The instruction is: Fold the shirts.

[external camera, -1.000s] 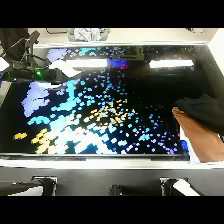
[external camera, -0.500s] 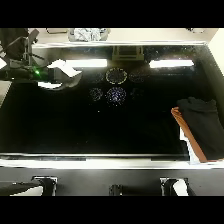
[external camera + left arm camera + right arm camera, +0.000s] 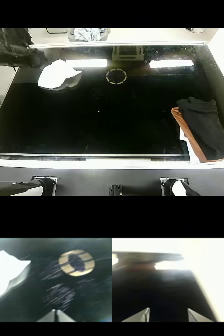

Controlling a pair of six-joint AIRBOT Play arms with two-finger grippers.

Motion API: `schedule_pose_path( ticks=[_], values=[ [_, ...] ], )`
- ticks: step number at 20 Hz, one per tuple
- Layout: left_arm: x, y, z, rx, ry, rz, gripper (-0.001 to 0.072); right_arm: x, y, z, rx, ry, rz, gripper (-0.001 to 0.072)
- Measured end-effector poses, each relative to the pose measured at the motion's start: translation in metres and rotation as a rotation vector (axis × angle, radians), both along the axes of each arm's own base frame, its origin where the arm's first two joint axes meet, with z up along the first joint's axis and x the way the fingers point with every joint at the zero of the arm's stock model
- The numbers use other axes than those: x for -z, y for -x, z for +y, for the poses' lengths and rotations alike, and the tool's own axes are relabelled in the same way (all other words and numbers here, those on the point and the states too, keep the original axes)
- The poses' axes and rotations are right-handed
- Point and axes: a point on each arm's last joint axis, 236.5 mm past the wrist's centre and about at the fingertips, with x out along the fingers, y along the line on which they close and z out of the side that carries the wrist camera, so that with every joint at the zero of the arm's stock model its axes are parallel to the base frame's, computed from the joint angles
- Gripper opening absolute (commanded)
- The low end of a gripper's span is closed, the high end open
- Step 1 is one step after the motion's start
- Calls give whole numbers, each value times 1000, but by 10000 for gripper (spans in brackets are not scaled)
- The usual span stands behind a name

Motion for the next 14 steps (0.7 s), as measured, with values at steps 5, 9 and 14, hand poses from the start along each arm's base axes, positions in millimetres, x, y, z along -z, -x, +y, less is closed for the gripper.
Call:
schedule_pose_path(
  ticks=[5, 9, 14],
  values=[
    [124, 63, 16, -85, -93, 393, 430, 165, -18, 169, -437, -128, 548, 579],
    [147, 89, 13, -136, -55, 342, 429, 233, 5, 226, -505, -201, 824, 575],
    [149, 93, 11, -157, -23, 271, 429, 254, 14, 243, -489, -228, 913, 575]
  ],
)
